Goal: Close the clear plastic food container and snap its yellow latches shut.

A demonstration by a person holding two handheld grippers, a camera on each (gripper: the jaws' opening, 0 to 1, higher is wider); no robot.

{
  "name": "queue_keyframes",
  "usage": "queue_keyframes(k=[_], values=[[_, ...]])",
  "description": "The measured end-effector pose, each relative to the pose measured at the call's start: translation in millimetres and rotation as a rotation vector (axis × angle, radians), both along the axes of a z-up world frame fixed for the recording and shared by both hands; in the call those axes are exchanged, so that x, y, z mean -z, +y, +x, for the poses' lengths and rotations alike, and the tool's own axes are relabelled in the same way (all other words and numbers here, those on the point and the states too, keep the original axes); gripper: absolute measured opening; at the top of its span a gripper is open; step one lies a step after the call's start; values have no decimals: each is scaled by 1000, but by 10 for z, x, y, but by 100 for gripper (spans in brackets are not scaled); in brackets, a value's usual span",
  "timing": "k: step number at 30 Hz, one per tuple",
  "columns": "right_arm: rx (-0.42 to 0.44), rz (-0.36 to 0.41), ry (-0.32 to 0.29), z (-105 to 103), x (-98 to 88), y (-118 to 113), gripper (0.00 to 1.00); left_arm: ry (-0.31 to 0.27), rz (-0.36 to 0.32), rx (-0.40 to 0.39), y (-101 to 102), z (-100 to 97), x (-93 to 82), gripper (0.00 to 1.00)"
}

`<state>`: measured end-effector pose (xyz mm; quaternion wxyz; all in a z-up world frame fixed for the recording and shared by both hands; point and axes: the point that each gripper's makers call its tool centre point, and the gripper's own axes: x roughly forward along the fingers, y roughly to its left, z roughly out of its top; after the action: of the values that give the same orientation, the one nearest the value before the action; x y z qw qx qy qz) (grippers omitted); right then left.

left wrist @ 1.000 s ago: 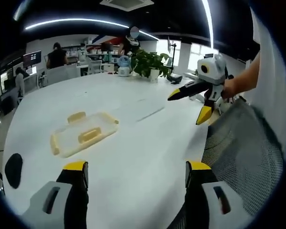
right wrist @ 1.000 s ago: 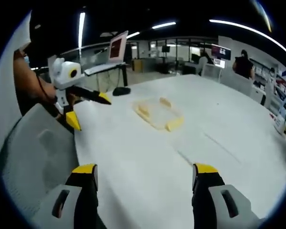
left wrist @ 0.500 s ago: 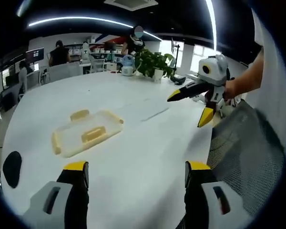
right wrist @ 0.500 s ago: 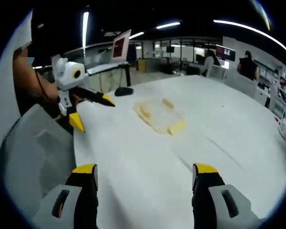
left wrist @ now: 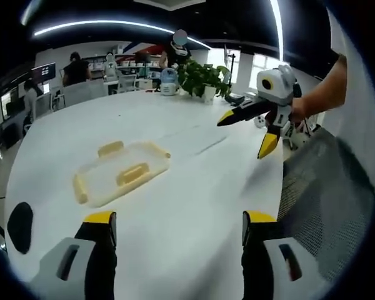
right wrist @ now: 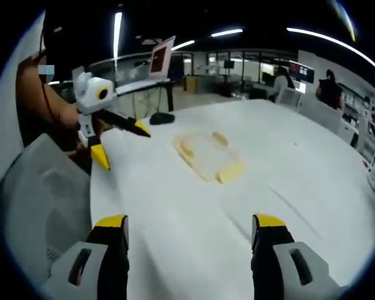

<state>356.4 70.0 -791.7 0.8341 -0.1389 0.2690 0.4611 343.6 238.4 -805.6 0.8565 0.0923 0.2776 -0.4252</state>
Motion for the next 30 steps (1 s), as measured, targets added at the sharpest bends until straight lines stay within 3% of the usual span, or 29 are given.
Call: queue_keyframes(k=[30], values=[[-71, -38, -11, 366, 31, 97, 80, 2, 25, 12, 226, 378, 56, 83]])
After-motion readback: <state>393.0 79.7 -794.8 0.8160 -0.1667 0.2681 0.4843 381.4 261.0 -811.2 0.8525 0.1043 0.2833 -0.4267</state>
